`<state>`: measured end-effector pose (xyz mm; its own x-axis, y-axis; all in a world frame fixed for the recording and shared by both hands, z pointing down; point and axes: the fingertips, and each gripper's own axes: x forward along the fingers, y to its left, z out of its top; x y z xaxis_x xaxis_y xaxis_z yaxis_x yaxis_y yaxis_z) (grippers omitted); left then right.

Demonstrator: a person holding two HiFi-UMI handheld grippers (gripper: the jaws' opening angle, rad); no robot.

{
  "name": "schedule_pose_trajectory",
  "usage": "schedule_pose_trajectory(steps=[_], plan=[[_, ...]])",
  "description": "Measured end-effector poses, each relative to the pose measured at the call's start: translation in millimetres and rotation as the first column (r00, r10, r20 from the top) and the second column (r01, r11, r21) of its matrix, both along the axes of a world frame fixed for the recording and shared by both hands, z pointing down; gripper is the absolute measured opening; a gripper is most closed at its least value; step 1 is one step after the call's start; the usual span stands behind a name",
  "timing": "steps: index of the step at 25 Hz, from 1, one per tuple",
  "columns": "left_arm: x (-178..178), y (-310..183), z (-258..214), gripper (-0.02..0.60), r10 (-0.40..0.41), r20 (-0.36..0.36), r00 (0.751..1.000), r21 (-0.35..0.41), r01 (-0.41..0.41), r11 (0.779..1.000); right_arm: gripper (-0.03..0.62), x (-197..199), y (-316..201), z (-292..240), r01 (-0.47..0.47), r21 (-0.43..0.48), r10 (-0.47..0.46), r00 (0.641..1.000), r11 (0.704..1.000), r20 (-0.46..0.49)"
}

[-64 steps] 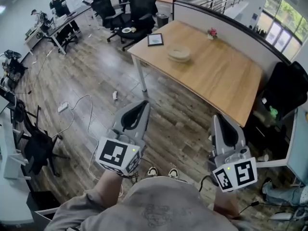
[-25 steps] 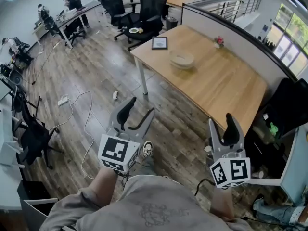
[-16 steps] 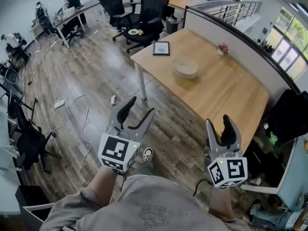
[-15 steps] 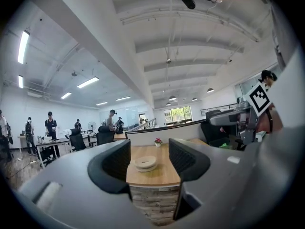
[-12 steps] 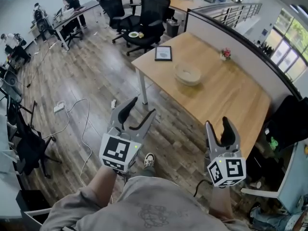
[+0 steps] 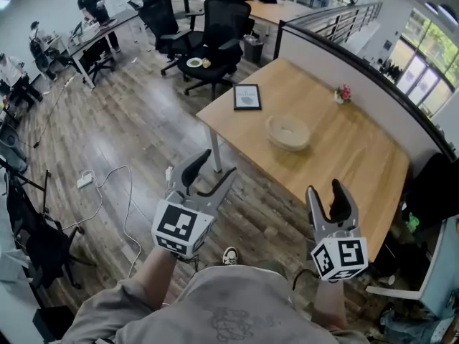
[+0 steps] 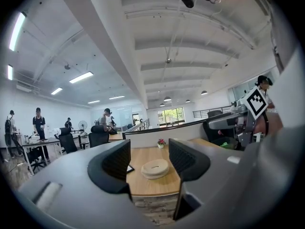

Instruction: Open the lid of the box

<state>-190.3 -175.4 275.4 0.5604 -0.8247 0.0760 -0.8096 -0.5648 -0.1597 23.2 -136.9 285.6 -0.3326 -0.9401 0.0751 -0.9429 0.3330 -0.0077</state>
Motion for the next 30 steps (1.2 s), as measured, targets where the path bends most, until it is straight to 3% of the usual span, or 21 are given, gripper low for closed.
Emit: schedule_pose_trajectory(steps=[11,30], plan=[[7,-79,29,0.252,0.080,0.036,0.996,-0.057,-0.078,0.995,0.241,-6,-75,21,-0.008,-0.050,0.009,1.000,0.999,0.021],[81,-269,71,0.250,0.128,0.116,0.985,-0.148,-0.110,0.983,0.241,54,-274,57,0.049,-0.142,-0.045,0.999,0.989,0.031]])
